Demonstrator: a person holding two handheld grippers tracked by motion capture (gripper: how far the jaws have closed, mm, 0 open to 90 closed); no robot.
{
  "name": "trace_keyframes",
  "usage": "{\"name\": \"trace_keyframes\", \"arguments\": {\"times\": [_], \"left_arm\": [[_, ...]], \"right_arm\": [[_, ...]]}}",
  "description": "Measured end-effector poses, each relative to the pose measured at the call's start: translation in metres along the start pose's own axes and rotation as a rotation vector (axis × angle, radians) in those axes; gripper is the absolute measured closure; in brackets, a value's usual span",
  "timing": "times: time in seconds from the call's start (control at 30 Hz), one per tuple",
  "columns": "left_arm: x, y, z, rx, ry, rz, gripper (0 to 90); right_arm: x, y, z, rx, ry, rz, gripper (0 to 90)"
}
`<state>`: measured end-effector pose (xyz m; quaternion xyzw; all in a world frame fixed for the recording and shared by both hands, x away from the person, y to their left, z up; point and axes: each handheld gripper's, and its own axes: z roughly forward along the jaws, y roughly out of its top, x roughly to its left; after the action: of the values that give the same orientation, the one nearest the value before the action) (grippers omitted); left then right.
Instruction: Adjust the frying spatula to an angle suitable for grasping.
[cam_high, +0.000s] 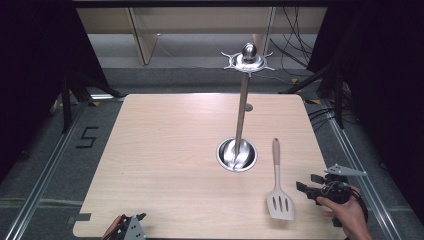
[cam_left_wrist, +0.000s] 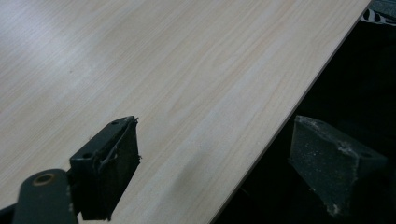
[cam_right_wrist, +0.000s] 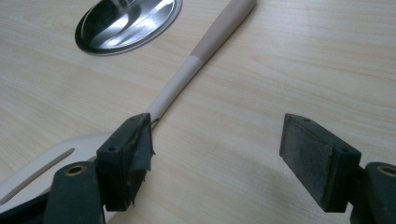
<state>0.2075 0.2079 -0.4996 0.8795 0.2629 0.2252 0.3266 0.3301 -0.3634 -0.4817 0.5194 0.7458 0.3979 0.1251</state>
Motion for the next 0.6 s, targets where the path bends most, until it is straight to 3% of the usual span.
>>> {"name": "trace_keyframes", "arguments": {"times": [0.07, 0.1, 0.13, 0.2, 0.23, 0.27, 0.33, 0.37, 0.4, 0.43, 0.47, 0.6], "left_arm": [[0.0, 0.0, 0.0, 0.0, 0.002, 0.001, 15.0], [0.0, 0.0, 0.0, 0.0, 0.0, -0.001, 15.0], [0.0, 0.0, 0.0, 0.0, 0.0, -0.002, 15.0], [-0.001, 0.0, 0.001, 0.001, 0.004, -0.009, 15.0], [0.0, 0.0, 0.001, 0.003, 0.002, -0.004, 15.0], [0.0, 0.0, 0.0, 0.009, -0.004, 0.005, 15.0], [-0.001, 0.0, 0.001, 0.001, 0.008, -0.006, 15.0], [0.0, 0.0, 0.0, 0.003, -0.001, 0.0, 15.0], [0.0, 0.0, 0.0, 0.005, -0.003, -0.001, 15.0], [0.0, 0.0, 0.001, 0.002, 0.0, -0.005, 15.0], [0.0, 0.0, 0.001, 0.002, 0.0, -0.003, 15.0], [0.0, 0.0, 0.001, 0.004, -0.001, -0.002, 15.0]], "right_arm": [[0.001, 0.0, 0.0, 0.01, 0.01, 0.015, 26.9], [-0.001, 0.001, 0.001, -0.004, 0.0, -0.031, 26.9], [0.002, 0.002, 0.0, 0.004, 0.0, 0.001, 27.1], [0.001, 0.003, 0.0, -0.001, 0.003, -0.032, 27.4], [0.005, 0.005, 0.0, 0.009, 0.019, 0.005, 27.6], [0.004, 0.006, 0.002, -0.011, 0.012, -0.033, 28.2], [0.007, 0.009, 0.003, -0.001, 0.016, -0.039, 28.3], [0.007, 0.009, 0.003, -0.001, 0.016, -0.039, 28.3], [0.011, 0.01, 0.002, 0.016, 0.025, -0.003, 28.4], [0.01, 0.012, 0.003, 0.005, 0.017, -0.028, 28.6], [0.012, 0.014, 0.003, 0.012, 0.017, -0.009, 28.6], [0.015, 0.024, 0.007, 0.009, -0.003, -0.056, 29.3]]}}
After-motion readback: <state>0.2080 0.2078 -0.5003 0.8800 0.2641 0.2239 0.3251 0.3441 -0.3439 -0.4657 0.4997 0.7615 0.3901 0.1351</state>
